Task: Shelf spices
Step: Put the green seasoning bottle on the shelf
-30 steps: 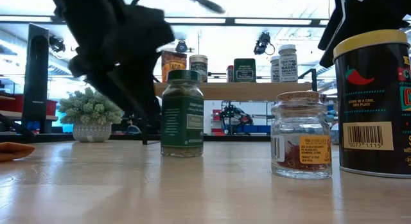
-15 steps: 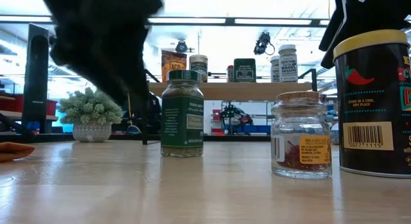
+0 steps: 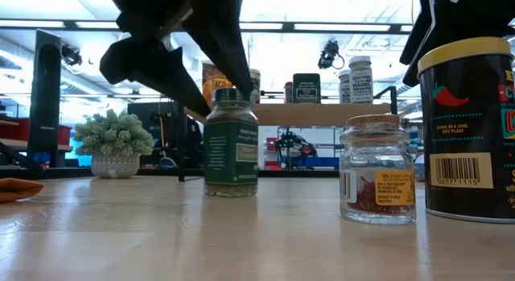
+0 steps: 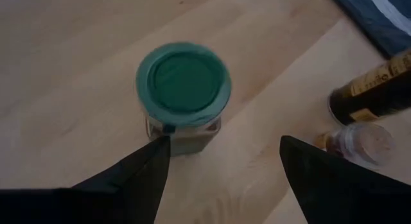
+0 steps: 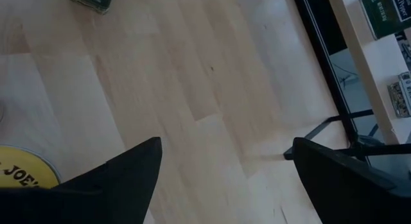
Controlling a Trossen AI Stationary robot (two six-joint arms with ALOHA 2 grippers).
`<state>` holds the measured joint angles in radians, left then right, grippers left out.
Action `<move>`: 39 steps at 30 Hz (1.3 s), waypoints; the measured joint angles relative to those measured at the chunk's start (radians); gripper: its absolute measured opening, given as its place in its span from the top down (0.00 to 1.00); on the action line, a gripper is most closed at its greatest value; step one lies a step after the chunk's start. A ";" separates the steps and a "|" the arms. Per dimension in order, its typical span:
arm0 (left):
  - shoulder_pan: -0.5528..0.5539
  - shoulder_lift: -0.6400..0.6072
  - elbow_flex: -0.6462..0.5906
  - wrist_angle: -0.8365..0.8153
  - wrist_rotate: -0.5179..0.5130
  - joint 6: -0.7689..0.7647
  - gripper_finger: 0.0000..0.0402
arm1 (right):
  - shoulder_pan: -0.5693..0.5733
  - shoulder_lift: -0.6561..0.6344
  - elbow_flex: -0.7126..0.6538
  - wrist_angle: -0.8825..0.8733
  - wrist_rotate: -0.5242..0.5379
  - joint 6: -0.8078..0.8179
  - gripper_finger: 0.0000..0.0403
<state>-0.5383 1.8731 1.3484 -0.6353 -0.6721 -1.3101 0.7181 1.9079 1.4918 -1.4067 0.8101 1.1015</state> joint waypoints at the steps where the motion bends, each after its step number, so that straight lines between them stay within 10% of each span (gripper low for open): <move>1: 0.003 0.000 0.000 -0.002 0.001 -0.006 0.26 | 0.000 0.000 0.000 0.000 0.000 0.000 0.14; 8: 0.009 0.005 0.008 -0.011 0.006 -0.011 0.26 | 0.000 0.000 0.000 -0.001 -0.002 -0.002 0.14; 19: 0.061 0.004 0.300 -0.504 0.081 0.090 0.31 | 0.000 0.000 0.000 -0.001 -0.002 -0.004 0.14; 30: 0.270 0.003 0.349 -0.515 0.401 0.287 0.31 | 0.000 0.000 0.000 0.000 -0.002 -0.004 0.14; 39: 0.305 0.003 0.349 -0.493 0.430 0.312 0.31 | 0.000 0.000 0.000 -0.001 -0.002 -0.005 0.14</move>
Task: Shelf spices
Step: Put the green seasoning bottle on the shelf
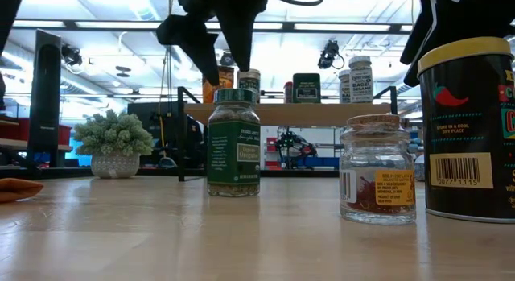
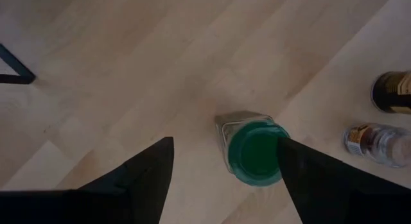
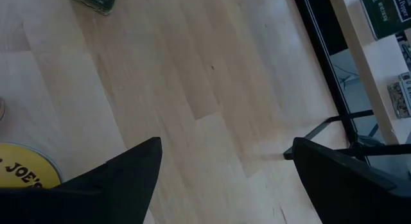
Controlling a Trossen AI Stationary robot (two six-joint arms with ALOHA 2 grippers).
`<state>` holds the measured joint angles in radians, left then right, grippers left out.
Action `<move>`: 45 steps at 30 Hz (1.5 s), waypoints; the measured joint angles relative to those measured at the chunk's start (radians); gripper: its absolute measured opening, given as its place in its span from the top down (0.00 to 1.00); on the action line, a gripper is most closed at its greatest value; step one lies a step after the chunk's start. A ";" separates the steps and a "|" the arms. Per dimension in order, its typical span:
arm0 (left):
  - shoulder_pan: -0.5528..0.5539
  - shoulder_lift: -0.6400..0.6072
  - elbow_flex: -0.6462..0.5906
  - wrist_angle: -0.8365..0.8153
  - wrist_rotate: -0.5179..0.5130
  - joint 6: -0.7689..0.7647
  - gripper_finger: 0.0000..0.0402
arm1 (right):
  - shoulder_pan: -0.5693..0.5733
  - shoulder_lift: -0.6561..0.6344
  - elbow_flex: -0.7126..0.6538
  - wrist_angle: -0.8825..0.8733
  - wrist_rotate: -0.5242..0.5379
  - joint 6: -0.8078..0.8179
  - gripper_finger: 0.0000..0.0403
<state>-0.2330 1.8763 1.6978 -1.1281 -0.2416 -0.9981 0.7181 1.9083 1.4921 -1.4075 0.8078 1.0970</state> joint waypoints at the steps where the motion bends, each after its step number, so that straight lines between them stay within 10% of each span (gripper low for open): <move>1: 0.000 0.000 0.000 0.001 0.001 0.001 0.31 | 0.000 0.000 0.000 0.000 0.000 0.000 0.14; 21: -0.003 0.000 0.000 0.154 -0.012 0.156 0.13 | 0.000 0.000 0.000 0.012 -0.026 0.000 0.14; 45: -0.003 0.022 -0.087 0.157 0.079 0.003 0.08 | 0.000 0.000 0.000 0.019 -0.035 0.000 0.14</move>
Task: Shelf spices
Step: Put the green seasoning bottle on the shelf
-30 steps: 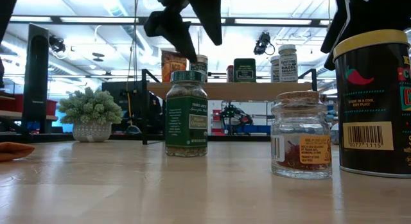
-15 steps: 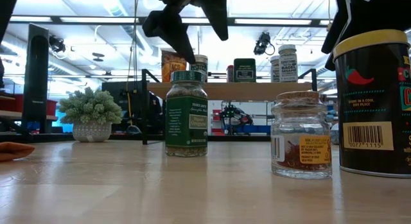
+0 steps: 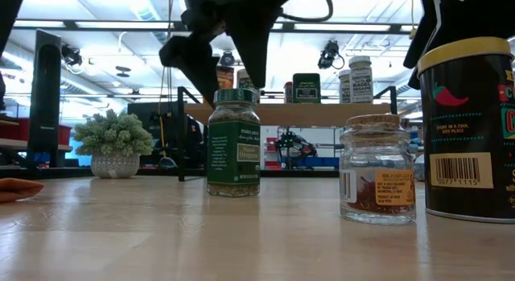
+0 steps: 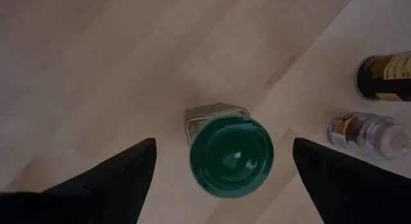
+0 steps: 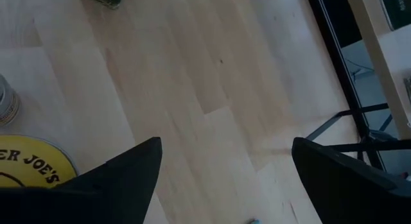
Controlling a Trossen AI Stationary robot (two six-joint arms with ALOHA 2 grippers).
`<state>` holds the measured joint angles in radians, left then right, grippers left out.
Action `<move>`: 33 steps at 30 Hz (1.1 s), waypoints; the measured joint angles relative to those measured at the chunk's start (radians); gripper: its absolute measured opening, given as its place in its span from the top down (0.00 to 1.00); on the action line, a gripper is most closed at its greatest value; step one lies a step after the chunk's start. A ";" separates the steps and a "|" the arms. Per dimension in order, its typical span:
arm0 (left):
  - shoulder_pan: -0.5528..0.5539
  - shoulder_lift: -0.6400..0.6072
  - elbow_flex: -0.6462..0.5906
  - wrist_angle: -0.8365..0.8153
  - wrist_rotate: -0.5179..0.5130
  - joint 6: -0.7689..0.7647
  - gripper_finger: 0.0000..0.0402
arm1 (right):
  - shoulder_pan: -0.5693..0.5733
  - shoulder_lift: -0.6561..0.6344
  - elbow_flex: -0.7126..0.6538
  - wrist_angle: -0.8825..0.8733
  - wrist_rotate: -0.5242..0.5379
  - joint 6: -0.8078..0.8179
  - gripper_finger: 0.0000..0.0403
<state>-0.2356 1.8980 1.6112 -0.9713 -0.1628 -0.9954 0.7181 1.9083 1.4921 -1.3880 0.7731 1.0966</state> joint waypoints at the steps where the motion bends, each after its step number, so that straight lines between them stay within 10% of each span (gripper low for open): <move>1: 0.000 0.000 -0.010 0.011 0.000 -0.004 0.08 | 0.000 0.000 0.000 0.000 0.000 0.000 0.14; 33: 0.030 0.001 -0.193 0.194 0.059 0.005 0.25 | -0.001 0.000 0.000 0.001 -0.008 0.000 0.14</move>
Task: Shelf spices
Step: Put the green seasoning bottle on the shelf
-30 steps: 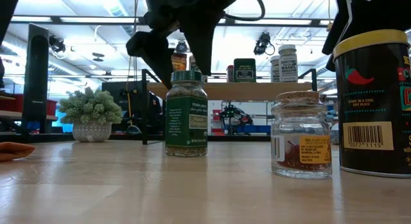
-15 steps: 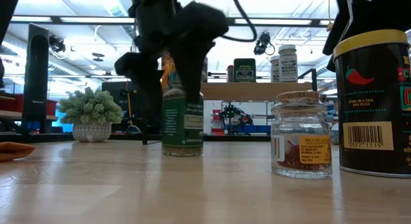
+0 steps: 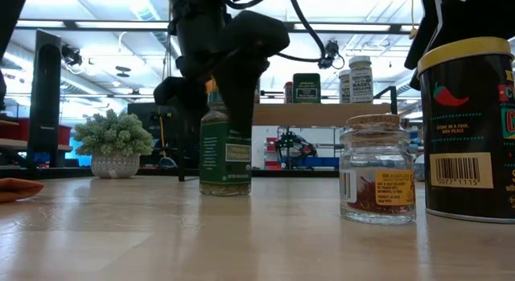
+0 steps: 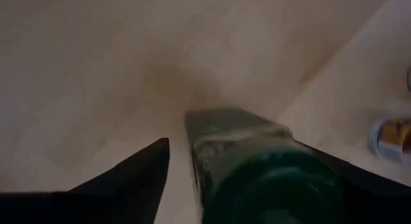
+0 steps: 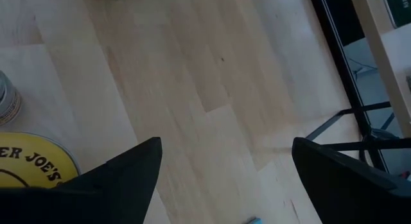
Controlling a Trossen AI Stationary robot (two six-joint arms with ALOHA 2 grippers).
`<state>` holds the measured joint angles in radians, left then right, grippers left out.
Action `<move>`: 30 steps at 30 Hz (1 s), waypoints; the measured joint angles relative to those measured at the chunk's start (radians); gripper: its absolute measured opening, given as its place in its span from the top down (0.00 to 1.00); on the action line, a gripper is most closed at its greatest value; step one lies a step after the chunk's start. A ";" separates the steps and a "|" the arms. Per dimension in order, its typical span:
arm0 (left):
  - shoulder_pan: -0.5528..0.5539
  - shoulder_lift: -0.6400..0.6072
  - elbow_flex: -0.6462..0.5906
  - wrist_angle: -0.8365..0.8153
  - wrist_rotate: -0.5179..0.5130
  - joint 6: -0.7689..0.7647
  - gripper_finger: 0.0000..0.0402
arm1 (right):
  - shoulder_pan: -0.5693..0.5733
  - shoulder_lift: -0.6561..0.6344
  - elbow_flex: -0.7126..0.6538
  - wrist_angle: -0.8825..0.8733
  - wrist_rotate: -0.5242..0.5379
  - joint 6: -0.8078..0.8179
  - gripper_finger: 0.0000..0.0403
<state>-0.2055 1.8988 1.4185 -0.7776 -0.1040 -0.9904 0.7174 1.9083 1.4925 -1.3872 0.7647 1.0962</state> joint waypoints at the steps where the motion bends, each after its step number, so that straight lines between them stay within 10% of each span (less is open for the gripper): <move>1: 0.002 0.000 0.000 -0.003 0.022 0.014 0.27 | 0.000 0.000 0.000 0.000 0.000 0.000 0.14; 19: 0.042 0.005 0.015 -0.028 0.103 0.151 0.53 | 0.000 0.000 0.000 0.001 0.000 -0.007 0.14; 30: 0.101 0.006 0.375 -0.468 0.065 0.507 0.53 | 0.000 0.000 0.000 0.000 0.000 -0.018 0.14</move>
<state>-0.1049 1.9053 1.7940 -1.2451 -0.0393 -0.4835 0.7170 1.9083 1.4925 -1.3876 0.7650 1.0781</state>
